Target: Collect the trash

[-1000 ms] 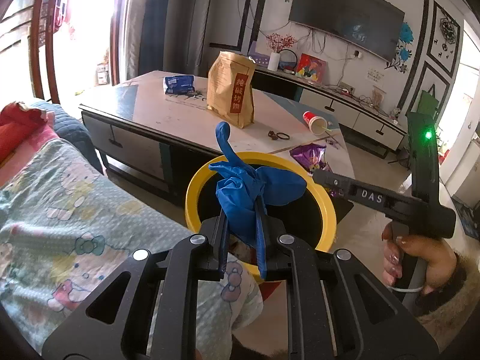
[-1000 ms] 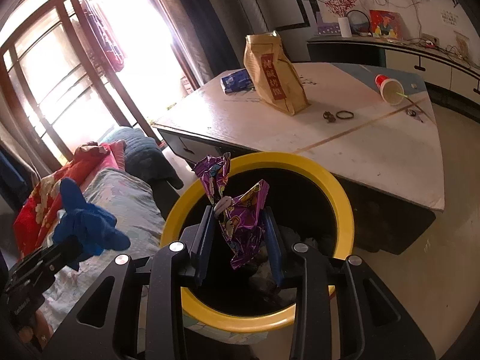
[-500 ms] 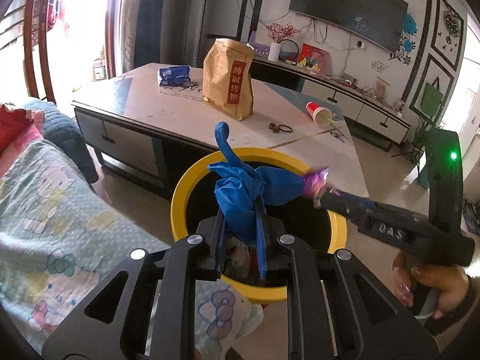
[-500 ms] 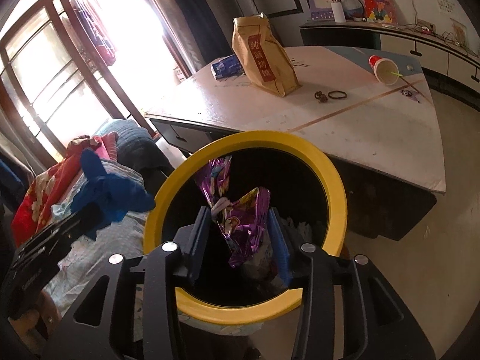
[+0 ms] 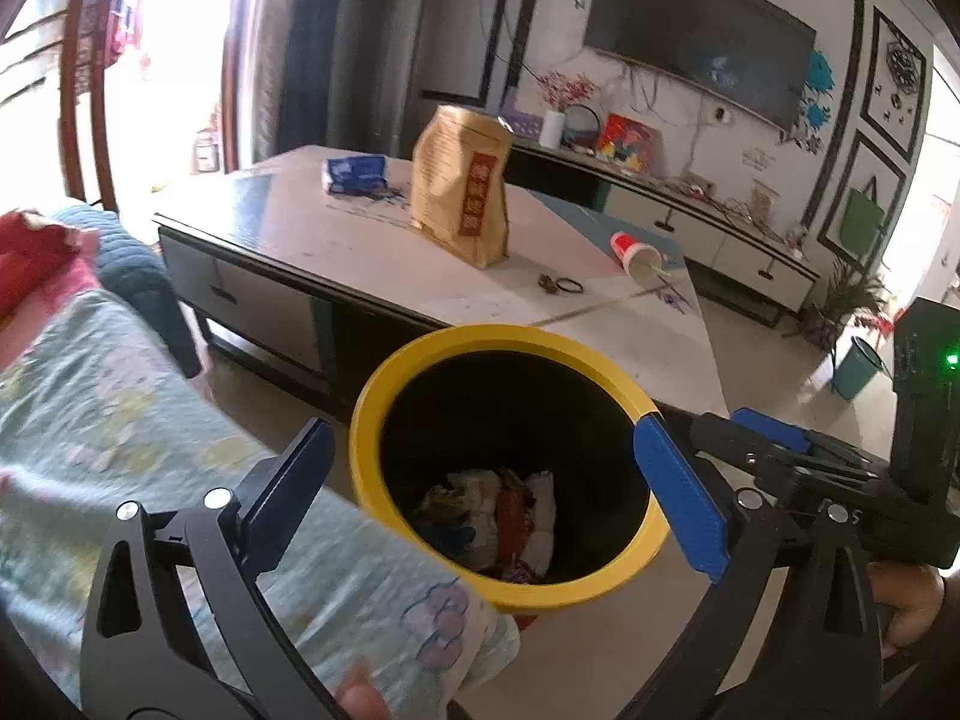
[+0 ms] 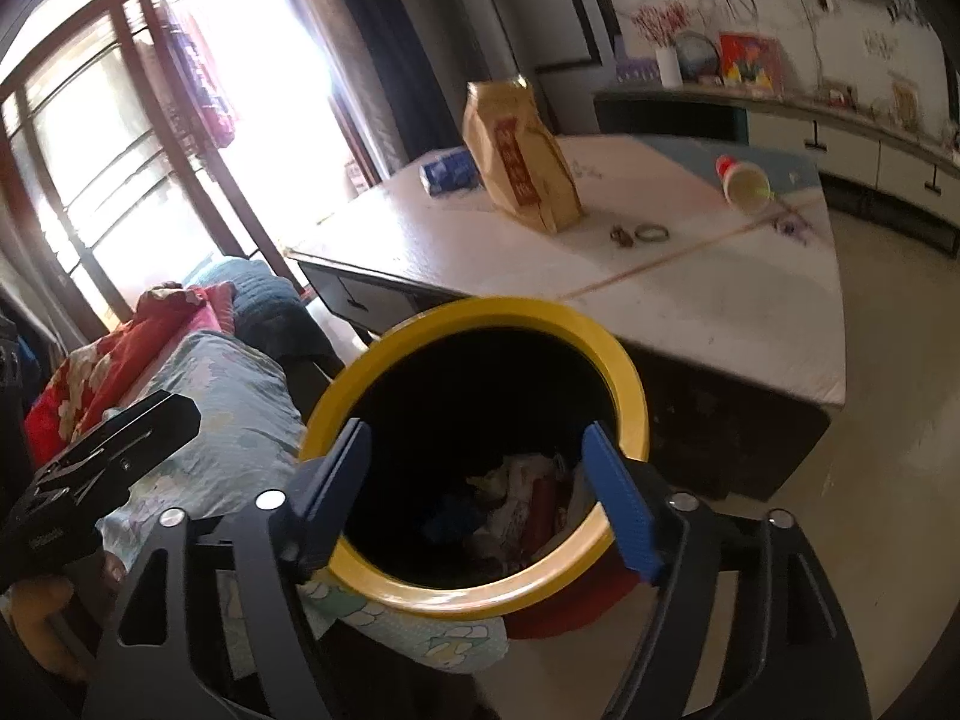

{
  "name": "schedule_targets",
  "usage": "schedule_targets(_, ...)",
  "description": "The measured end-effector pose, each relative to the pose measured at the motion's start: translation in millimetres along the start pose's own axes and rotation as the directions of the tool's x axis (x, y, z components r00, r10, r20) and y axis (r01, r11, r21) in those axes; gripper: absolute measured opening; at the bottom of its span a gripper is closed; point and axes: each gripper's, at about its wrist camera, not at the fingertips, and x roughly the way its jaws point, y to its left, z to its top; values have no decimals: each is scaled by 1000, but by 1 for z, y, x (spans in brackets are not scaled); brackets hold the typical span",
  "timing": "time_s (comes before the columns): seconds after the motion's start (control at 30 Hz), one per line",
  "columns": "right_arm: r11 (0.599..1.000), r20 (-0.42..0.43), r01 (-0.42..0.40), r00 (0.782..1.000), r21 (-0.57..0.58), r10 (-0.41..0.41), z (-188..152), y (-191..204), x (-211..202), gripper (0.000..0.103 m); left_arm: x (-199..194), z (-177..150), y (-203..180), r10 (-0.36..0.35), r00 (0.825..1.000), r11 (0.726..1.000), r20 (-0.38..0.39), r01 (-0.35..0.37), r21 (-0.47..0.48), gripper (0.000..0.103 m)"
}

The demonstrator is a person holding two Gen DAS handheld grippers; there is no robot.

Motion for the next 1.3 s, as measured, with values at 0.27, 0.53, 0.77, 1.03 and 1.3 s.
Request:
schedule_targets(0.27,995,94,-21,995,-94,30,-5,44,-30,90,-54,-13,26,125,990,991,63,-122,-50,92)
schedule_targets(0.53,984,226,-18,972,-178,58,-24,86,-55,97,-108,-39,46,223,967,974,126,-214,-79,92)
schedule_targets(0.77,977,328,-3,942,-213,75,-45,107,-70,97,-148,-65,53,294,933,954,206,-274,-121,92)
schedule_targets(1.03,970,385,-9,917,-242,105,-61,122,-81,97,-179,-81,59,355,898,933,261,-322,-164,92)
schedule_targets(1.3,961,403,0,908,-278,116,-68,133,-86,97,-188,-91,59,364,892,929,267,-330,-165,92)
